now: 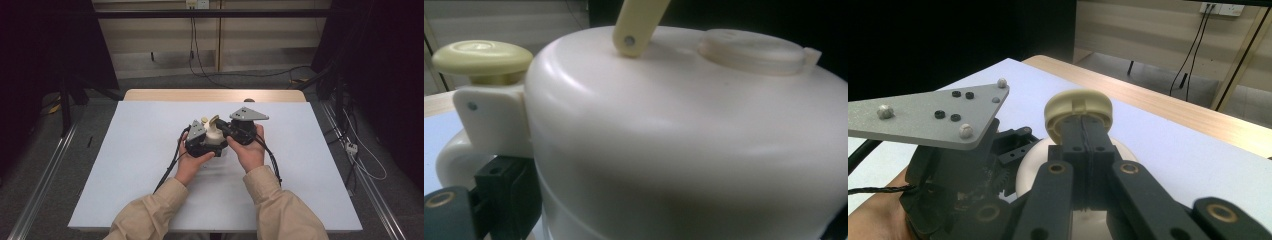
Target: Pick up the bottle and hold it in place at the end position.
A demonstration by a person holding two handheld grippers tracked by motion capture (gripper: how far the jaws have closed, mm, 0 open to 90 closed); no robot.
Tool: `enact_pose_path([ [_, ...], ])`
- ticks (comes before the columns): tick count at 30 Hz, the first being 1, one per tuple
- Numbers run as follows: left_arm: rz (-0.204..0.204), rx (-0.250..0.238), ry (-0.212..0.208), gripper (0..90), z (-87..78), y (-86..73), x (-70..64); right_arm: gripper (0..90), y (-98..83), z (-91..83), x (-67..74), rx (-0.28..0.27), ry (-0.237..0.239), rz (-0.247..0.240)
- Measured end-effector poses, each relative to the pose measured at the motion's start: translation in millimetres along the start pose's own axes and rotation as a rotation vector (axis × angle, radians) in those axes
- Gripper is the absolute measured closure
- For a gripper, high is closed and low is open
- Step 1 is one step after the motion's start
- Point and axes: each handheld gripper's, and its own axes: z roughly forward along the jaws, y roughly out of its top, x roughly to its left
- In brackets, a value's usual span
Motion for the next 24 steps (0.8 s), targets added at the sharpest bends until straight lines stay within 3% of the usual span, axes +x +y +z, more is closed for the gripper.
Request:
enact_pose_path([
  [24,-0.001,0.000,0.001,6.1,-0.2,0.0,-0.2,90.0,4.1,4.9,-1.9,-0.005,-0.003,0.007],
])
